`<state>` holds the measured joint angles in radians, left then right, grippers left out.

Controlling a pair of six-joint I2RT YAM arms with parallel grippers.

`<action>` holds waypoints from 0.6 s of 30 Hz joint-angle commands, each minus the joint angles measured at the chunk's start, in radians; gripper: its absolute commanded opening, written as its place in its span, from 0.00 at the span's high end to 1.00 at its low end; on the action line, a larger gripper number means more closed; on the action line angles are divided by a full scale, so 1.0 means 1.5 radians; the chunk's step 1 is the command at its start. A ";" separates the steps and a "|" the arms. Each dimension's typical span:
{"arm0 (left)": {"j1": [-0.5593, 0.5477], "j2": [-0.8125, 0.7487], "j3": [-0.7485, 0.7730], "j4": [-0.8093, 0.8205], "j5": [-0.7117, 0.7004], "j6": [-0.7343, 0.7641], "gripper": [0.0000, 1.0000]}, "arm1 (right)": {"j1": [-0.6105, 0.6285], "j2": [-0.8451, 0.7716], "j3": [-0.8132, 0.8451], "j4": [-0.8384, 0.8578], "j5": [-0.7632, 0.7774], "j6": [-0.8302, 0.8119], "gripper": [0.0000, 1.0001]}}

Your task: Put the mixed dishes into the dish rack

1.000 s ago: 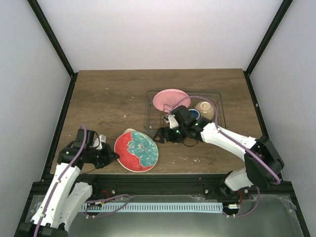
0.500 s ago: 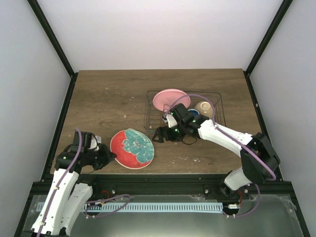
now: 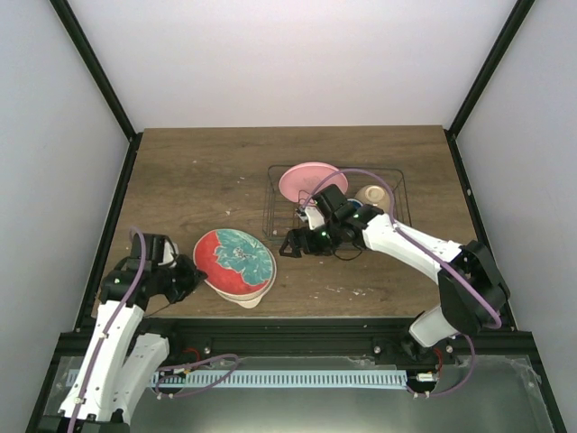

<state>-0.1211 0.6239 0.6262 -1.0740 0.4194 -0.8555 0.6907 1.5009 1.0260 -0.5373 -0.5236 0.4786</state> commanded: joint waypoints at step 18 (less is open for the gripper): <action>0.033 0.051 0.188 0.055 -0.091 0.036 1.00 | -0.045 0.014 0.037 -0.010 0.008 -0.043 0.07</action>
<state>-0.0887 0.7109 0.8307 -1.0962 0.2722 -0.8284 0.6537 1.5043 1.0325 -0.5545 -0.5545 0.4419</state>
